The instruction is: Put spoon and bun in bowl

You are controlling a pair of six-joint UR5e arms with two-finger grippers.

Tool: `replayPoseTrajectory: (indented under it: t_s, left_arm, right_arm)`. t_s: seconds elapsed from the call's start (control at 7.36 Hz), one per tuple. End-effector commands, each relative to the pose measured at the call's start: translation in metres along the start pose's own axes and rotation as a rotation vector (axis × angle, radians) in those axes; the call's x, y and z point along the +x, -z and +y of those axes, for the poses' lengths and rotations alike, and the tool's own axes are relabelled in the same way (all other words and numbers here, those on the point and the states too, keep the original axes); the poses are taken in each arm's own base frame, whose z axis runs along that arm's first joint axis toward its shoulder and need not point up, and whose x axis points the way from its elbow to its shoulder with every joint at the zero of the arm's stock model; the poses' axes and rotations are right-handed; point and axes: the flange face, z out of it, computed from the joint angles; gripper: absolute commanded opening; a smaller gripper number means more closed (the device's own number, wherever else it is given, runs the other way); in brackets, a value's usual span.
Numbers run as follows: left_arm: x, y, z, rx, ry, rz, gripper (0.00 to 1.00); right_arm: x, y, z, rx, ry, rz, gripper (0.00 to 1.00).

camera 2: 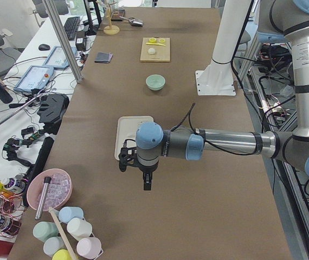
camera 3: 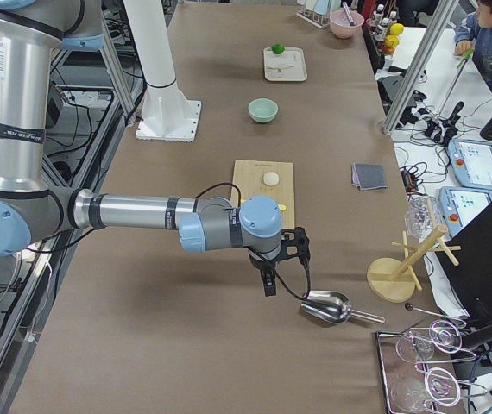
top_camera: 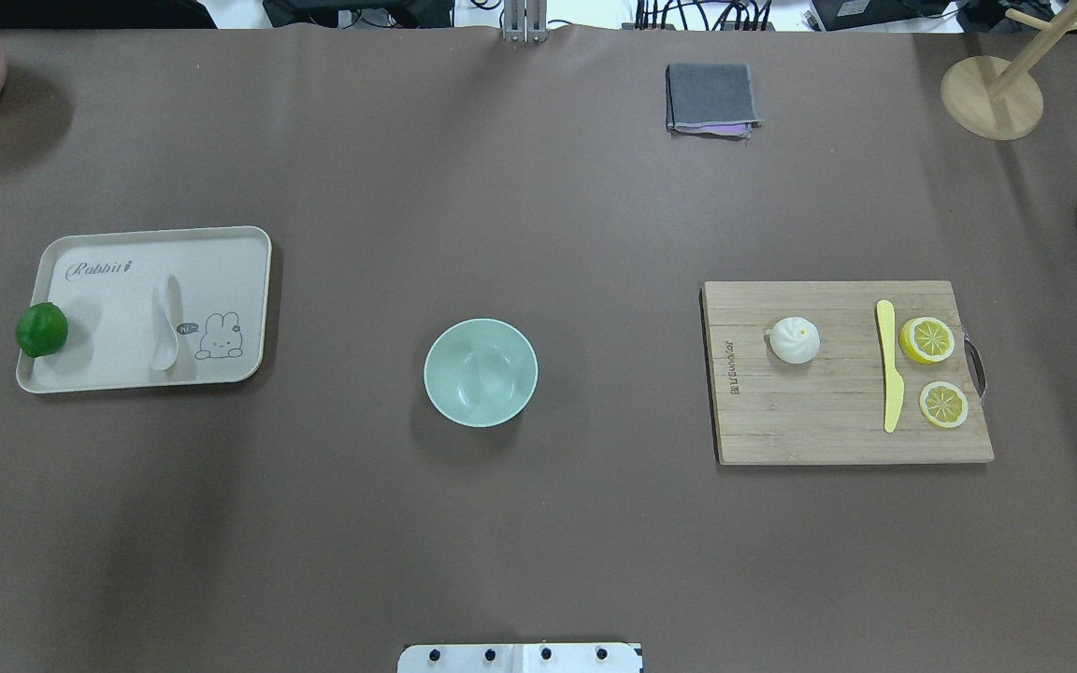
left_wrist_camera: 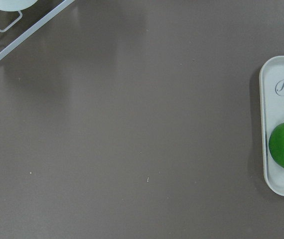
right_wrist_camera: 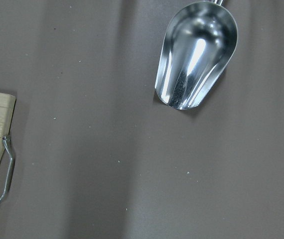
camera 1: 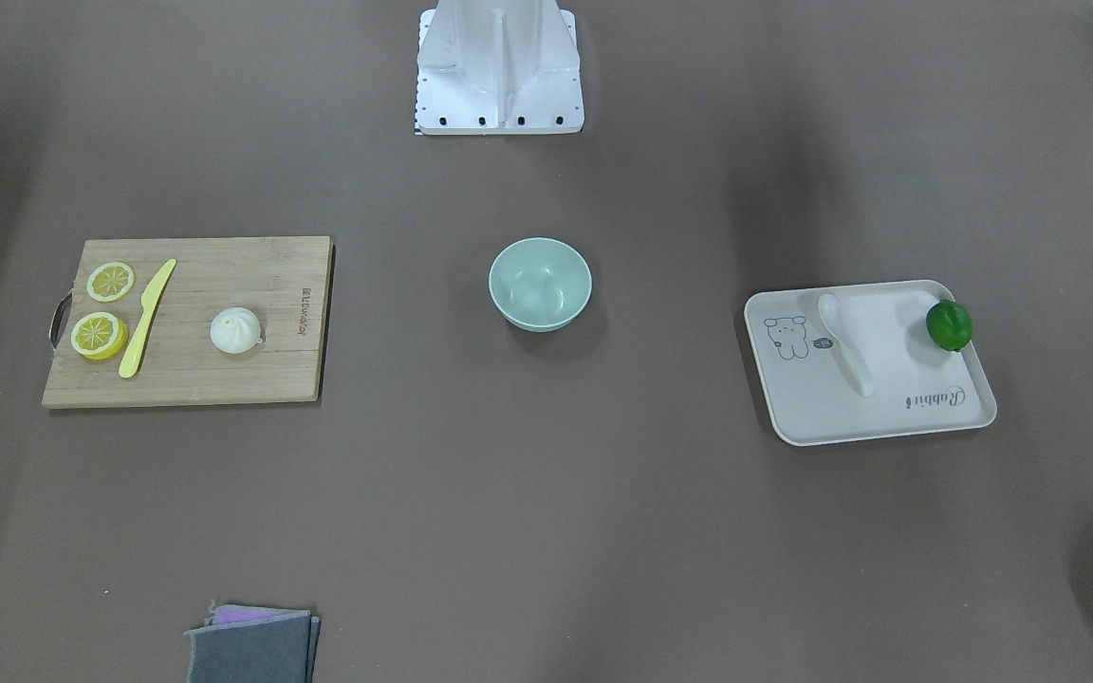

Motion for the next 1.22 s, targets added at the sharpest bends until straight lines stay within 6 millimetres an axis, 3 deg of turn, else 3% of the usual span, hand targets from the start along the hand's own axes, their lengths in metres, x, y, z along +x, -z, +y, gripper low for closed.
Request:
replayPoseTrajectory:
  t_s: [0.0,0.41,1.09]
  left_arm:
    - [0.007,0.006,-0.004,0.013,-0.013,0.001,0.98]
    - [0.021,0.017,-0.016,0.042,-0.042,0.007,0.98]
    - [0.028,0.023,-0.017,0.056,-0.054,0.004,0.98]
  right_arm:
    - [0.0,-0.001,0.001,-0.003,-0.002,-0.004,1.0]
    - [0.002,-0.003,0.004,-0.004,0.007,-0.004,1.0]
    - [0.003,-0.007,0.003,-0.009,0.019,-0.004,1.0]
